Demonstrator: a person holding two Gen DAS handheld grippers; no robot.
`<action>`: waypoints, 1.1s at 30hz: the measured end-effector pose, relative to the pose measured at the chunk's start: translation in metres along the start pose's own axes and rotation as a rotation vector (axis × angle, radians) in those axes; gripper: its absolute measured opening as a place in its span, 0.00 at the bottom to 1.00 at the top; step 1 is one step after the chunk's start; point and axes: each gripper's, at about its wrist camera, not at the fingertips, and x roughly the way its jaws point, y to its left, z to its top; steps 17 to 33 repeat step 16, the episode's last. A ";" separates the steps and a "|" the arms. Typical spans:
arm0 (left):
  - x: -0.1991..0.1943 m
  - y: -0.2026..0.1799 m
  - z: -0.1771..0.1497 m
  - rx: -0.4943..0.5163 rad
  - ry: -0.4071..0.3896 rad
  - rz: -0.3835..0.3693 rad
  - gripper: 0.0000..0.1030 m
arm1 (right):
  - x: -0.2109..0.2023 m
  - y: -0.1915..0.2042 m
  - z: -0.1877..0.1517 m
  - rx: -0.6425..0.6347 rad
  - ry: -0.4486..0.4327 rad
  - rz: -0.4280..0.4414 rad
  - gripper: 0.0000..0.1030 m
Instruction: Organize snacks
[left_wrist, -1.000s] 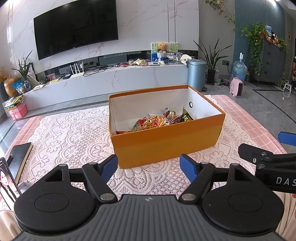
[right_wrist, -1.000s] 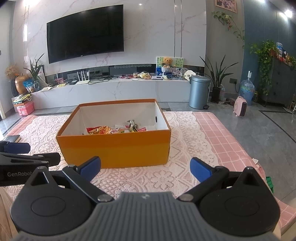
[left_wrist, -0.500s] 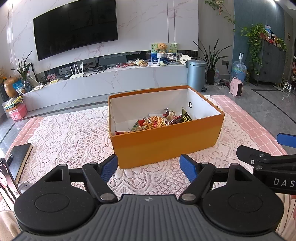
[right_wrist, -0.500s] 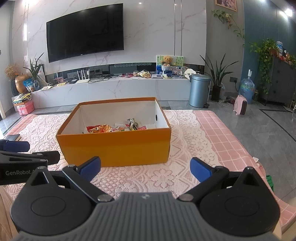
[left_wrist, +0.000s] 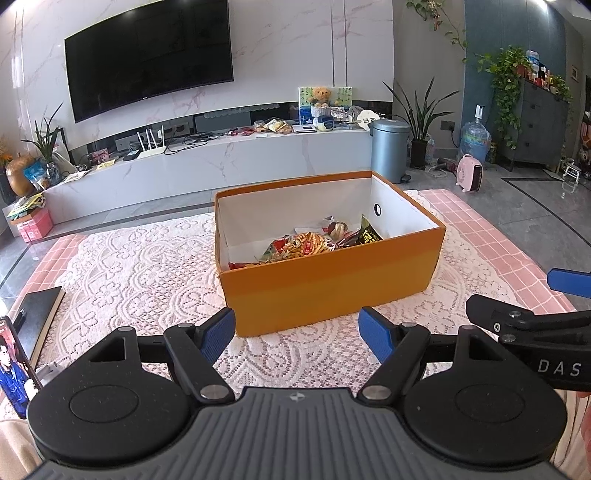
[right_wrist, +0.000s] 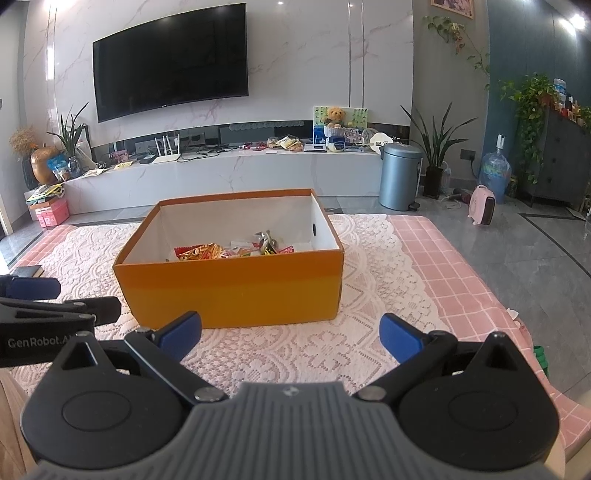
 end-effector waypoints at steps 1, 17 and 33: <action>0.000 0.001 0.000 0.000 -0.001 0.001 0.87 | 0.000 0.000 0.000 0.000 0.001 0.000 0.97; -0.001 0.003 0.002 -0.009 -0.002 -0.003 0.87 | 0.003 -0.004 0.001 0.007 0.016 0.005 0.97; -0.001 0.003 0.002 -0.009 -0.002 -0.003 0.87 | 0.003 -0.004 0.001 0.007 0.016 0.005 0.97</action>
